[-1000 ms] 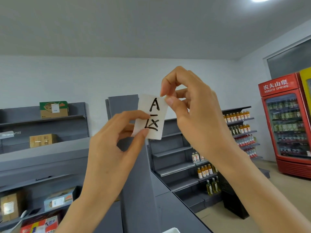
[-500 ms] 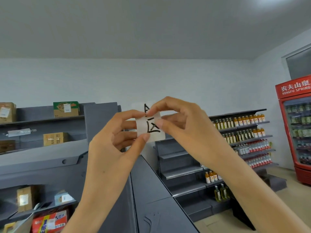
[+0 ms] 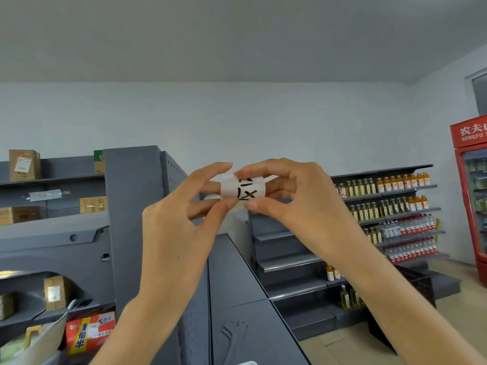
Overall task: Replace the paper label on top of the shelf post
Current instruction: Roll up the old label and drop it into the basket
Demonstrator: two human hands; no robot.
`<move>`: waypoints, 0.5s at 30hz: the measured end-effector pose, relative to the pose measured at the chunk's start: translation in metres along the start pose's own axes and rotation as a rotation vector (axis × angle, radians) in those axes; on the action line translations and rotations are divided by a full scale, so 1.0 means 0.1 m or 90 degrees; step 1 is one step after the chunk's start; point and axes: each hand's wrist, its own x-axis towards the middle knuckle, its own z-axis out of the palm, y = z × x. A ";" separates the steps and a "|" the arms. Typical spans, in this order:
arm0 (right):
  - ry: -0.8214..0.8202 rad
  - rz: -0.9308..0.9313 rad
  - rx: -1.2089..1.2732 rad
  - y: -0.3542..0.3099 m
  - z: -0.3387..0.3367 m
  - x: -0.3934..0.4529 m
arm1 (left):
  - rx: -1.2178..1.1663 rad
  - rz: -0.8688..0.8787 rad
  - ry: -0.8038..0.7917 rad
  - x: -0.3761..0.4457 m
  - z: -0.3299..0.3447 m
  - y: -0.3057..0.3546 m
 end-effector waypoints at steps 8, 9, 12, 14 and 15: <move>-0.007 -0.018 -0.062 0.20 -0.07 -0.07 | 0.092 0.037 0.010 -0.06 0.14 -0.07; -0.007 -0.017 -0.064 0.23 -0.07 -0.08 | 0.124 0.044 0.009 -0.07 0.15 -0.08; -0.013 -0.014 -0.067 0.31 -0.06 -0.11 | 0.146 0.026 -0.013 -0.12 0.20 -0.12; -0.017 -0.005 -0.064 0.36 -0.05 -0.13 | 0.124 -0.015 -0.054 -0.15 0.25 -0.15; -0.017 0.000 -0.063 0.39 -0.04 -0.13 | 0.109 -0.037 -0.079 -0.16 0.27 -0.17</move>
